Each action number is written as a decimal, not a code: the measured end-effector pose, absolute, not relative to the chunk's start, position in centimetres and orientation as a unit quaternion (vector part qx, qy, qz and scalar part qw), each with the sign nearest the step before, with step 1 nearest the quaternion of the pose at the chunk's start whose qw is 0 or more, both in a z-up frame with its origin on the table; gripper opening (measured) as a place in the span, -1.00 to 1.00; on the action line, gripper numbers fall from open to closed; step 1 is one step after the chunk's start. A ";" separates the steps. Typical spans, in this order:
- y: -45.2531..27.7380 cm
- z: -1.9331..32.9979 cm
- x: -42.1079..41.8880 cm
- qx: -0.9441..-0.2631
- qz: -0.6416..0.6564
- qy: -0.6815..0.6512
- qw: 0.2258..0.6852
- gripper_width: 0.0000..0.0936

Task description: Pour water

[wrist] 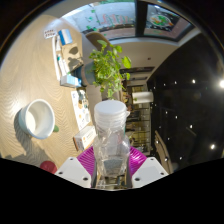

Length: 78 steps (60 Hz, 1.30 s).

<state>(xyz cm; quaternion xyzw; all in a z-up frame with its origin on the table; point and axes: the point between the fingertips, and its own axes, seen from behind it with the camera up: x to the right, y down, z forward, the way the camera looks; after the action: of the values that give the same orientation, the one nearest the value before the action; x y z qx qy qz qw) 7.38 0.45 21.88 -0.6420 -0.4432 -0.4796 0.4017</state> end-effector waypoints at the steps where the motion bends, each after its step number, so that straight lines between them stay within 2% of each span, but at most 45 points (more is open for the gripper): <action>1: 0.3 22.2 7.4 -0.655 -0.469 -0.426 0.413 -0.14; 9: -0.8 22.9 10.0 -0.755 -0.343 -0.304 0.469 -0.12; 20: -2.6 18.4 13.3 -0.834 -0.174 -0.141 0.503 -0.13; 29: -3.6 12.4 15.4 -0.860 -0.084 -0.053 0.501 -0.13; 42: -4.6 5.6 15.5 -0.874 -0.034 -0.022 0.485 -0.13; 50: -5.4 2.2 15.0 -0.878 -0.016 -0.007 0.478 -0.10; 55: -5.5 2.6 14.8 -0.867 -0.014 0.006 0.498 -0.06; 61: -5.5 2.5 15.2 -0.868 0.001 0.036 0.496 0.05; 64: -5.8 1.9 15.2 -0.879 0.006 0.048 0.475 0.12; 67: -6.5 1.6 15.4 -0.889 0.005 0.056 0.454 0.36; 71: -7.5 2.3 15.5 -0.895 -0.003 0.060 0.442 0.86; 78: -10.2 5.7 15.5 -0.900 -0.033 0.054 0.432 0.83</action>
<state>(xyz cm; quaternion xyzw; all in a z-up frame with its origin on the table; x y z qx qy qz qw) 15.50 -10.16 5.69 -0.8998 0.0541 -0.0327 0.4316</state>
